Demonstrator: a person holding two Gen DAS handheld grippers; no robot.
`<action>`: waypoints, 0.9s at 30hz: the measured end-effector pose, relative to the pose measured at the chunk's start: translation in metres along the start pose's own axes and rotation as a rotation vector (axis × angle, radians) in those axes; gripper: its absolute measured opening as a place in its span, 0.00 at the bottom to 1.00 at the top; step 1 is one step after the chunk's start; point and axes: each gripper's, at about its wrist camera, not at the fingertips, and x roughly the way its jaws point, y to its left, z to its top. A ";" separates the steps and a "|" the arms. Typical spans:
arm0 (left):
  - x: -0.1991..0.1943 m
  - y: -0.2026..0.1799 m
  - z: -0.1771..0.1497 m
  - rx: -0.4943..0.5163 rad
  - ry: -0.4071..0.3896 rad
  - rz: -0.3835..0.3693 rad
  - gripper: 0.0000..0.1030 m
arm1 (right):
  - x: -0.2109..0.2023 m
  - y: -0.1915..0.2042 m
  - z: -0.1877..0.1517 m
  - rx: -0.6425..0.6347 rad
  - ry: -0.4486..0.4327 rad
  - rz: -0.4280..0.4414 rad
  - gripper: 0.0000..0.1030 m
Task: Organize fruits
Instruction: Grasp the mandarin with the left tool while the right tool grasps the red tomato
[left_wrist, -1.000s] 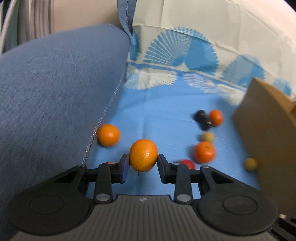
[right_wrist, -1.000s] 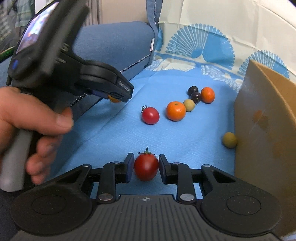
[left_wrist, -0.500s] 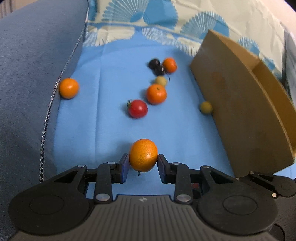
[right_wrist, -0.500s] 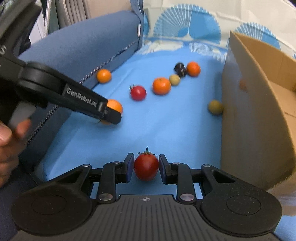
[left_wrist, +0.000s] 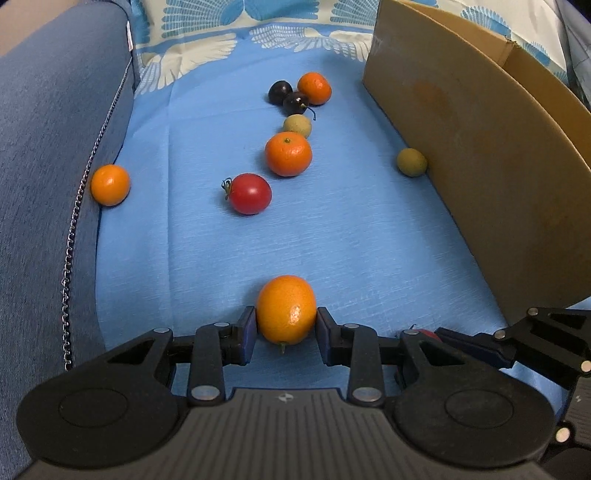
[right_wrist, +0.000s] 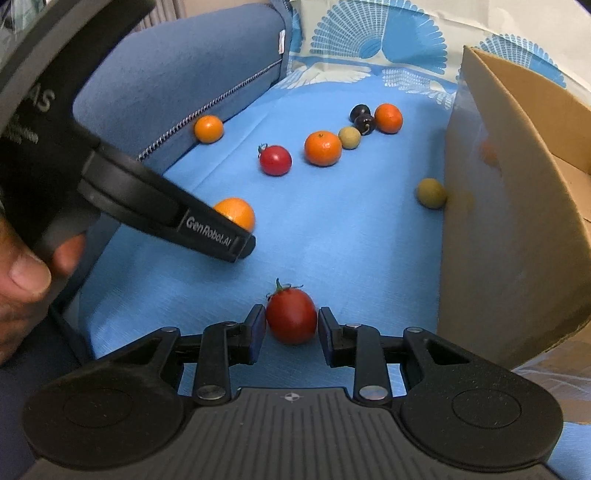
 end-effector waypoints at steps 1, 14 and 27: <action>0.000 0.000 0.000 -0.003 0.000 -0.003 0.36 | 0.001 0.000 0.000 -0.003 0.002 -0.002 0.31; -0.003 0.002 0.001 -0.029 -0.018 -0.025 0.36 | 0.000 0.004 0.000 -0.039 -0.024 -0.013 0.30; -0.043 0.007 -0.009 -0.115 -0.216 -0.009 0.35 | -0.033 -0.001 0.009 -0.053 -0.128 -0.017 0.30</action>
